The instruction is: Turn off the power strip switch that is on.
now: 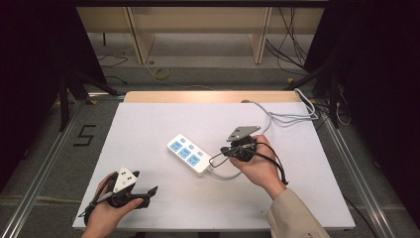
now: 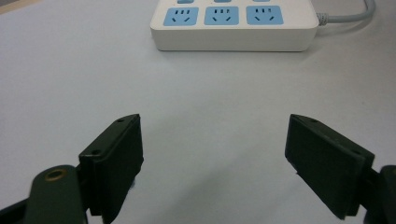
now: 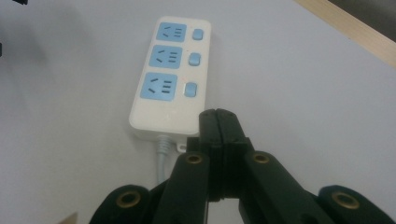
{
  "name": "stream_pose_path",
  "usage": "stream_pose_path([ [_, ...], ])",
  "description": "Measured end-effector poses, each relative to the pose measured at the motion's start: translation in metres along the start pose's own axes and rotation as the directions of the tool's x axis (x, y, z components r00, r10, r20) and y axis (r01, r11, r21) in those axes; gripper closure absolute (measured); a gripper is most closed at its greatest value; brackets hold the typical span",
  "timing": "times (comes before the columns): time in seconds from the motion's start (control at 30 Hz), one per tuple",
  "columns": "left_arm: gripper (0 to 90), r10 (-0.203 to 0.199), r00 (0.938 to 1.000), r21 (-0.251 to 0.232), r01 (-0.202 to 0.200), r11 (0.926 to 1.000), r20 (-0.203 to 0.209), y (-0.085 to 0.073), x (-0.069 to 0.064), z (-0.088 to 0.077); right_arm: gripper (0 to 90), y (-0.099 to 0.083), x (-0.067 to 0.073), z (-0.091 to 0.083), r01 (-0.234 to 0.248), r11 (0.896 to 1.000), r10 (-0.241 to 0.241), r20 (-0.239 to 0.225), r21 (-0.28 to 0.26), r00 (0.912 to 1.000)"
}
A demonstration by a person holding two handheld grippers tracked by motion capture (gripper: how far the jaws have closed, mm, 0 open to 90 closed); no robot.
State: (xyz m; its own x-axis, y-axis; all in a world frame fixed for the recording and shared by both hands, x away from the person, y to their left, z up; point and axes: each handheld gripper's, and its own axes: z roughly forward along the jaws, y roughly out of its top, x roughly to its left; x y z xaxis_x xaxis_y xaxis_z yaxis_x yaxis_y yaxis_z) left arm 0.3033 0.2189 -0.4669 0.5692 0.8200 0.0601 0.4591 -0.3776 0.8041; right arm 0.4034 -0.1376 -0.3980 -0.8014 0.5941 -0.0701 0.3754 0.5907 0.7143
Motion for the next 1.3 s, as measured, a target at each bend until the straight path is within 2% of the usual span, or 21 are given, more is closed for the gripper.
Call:
stream_pose_path([
  [0.67, 19.2, 0.008, 1.0000, 0.001, -0.008, 1.0000, 0.004, 0.000, 0.000, 0.000, 90.0, 0.015, 0.002, 0.010, 0.022, 1.000, -0.022, -0.011, 0.013, 0.9997],
  [1.3, 19.2, 0.006, 1.0000, -0.001, -0.006, 1.0000, 0.006, 0.001, -0.001, 0.000, 90.0, 0.027, 0.005, 0.025, 0.028, 0.998, -0.027, -0.022, 0.049, 0.9994],
])
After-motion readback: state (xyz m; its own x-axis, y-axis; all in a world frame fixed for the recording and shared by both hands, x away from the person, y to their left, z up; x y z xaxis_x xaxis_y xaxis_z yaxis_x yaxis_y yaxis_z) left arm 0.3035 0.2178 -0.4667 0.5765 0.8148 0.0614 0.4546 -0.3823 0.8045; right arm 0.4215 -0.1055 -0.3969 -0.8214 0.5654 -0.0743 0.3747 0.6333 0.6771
